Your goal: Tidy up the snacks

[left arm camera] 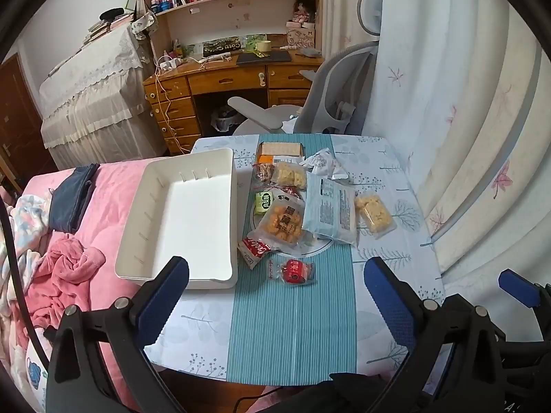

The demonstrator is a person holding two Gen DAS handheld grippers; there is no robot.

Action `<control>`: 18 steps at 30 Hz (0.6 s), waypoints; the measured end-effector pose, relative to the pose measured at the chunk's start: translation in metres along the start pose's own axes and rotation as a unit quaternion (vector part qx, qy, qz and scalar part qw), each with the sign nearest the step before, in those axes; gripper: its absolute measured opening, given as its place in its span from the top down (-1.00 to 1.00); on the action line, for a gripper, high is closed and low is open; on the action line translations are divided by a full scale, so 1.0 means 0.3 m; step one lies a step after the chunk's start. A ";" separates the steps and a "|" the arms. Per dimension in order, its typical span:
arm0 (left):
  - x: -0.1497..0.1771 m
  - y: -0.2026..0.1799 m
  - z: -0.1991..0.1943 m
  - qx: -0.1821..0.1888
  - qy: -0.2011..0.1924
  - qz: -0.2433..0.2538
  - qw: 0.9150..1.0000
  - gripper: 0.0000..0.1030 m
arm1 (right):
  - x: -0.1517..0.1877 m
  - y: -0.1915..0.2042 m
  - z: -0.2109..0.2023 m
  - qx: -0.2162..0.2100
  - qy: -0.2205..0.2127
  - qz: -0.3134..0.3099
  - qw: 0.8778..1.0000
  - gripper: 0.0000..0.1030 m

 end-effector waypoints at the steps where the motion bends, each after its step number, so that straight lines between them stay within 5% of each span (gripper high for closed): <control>1: 0.000 -0.006 0.004 -0.001 0.001 0.001 1.000 -0.96 | 0.000 0.001 -0.001 -0.001 0.000 0.000 1.000 -0.94; 18: 0.025 -0.011 0.024 0.007 0.007 0.001 1.000 -0.91 | -0.007 -0.001 0.014 0.004 0.004 -0.001 1.000 -0.94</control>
Point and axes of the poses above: each gripper's, at about its wrist camera, not at the fingertips, and z roughly the way its jaws point, y to its left, x to its underside, the point moved 3 cm from there along z, roughly the way its jaws point, and after that the axes turned 3 degrees about y, right-handed, at the moved point
